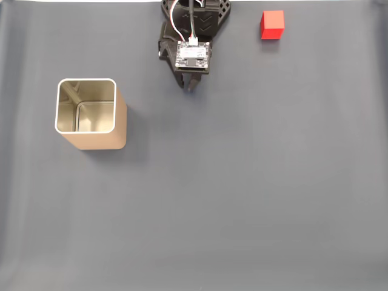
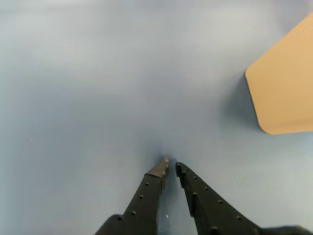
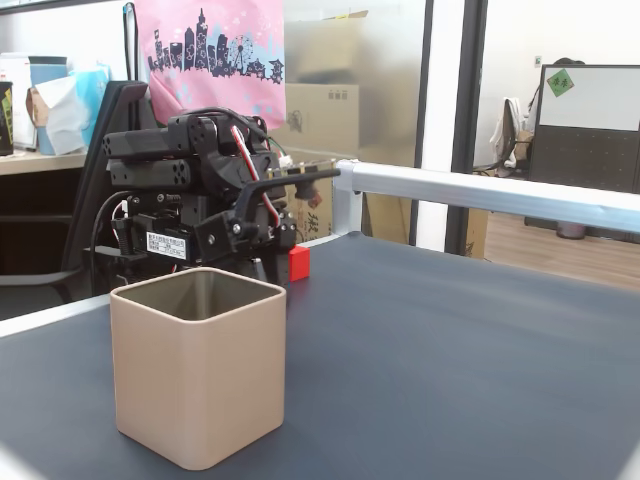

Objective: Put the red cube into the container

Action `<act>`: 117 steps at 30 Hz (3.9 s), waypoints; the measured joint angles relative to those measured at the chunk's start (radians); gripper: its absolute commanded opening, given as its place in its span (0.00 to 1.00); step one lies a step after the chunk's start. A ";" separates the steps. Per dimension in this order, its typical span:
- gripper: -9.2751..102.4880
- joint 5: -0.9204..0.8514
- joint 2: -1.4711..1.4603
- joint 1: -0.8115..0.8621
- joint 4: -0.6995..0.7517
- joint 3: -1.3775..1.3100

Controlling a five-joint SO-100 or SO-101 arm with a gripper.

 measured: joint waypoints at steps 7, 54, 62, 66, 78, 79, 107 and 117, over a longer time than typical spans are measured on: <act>0.08 0.025 -0.009 0.000 -0.192 -0.003; 0.37 -0.265 -0.848 -1.078 0.261 -0.897; 0.39 -0.314 -0.816 -1.218 0.296 -0.859; 0.39 -0.321 -0.790 -1.275 0.293 -0.805; 0.39 -0.278 -0.767 -1.391 0.190 -0.638; 0.39 -0.275 -0.767 -1.397 0.181 -0.627; 0.38 -0.186 -0.824 -1.433 -0.092 -0.474; 0.30 -0.158 -0.825 -1.439 -0.141 -0.448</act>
